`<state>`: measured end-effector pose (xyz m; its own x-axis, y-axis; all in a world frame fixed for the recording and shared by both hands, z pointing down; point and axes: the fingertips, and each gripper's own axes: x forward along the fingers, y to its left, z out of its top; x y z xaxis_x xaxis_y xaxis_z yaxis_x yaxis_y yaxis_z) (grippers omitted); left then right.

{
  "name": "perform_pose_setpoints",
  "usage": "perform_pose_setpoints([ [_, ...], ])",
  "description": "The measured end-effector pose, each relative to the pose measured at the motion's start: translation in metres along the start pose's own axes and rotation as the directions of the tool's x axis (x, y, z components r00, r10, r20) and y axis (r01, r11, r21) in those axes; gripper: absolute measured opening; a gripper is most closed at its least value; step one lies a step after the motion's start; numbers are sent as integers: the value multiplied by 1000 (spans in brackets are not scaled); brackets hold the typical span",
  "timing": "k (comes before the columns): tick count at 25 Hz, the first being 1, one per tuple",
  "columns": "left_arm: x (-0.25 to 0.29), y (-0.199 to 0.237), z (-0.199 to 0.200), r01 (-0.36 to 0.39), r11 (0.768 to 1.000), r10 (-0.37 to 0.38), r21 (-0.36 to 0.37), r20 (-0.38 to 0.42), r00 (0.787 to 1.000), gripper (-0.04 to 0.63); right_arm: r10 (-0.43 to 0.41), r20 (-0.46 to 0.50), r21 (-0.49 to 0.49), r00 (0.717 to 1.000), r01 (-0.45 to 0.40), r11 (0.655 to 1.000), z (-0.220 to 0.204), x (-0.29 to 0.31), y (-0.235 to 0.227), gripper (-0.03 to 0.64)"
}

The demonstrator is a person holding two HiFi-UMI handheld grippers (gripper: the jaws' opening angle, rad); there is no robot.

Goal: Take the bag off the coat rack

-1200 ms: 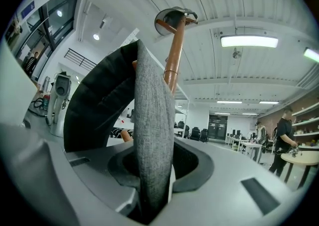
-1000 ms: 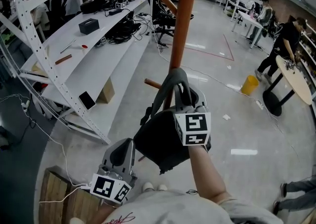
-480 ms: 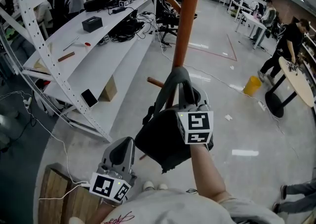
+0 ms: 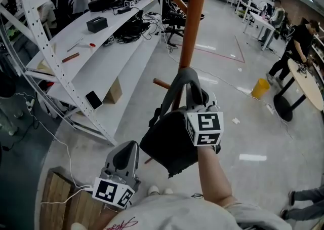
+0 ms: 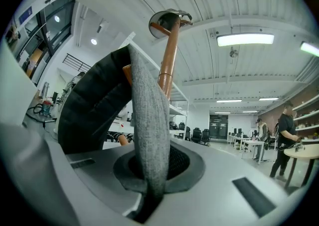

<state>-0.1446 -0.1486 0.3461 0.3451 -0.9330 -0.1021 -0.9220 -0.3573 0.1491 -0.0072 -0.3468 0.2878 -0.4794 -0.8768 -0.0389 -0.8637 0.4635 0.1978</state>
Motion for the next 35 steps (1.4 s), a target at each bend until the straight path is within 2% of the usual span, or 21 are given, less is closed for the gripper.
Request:
perform_pose_setpoints([
  [35,-5,-4,-3,11,1000,-11,-16,-2,1000,20,34,76,85,997,-41,996,31,-12,-6,18],
])
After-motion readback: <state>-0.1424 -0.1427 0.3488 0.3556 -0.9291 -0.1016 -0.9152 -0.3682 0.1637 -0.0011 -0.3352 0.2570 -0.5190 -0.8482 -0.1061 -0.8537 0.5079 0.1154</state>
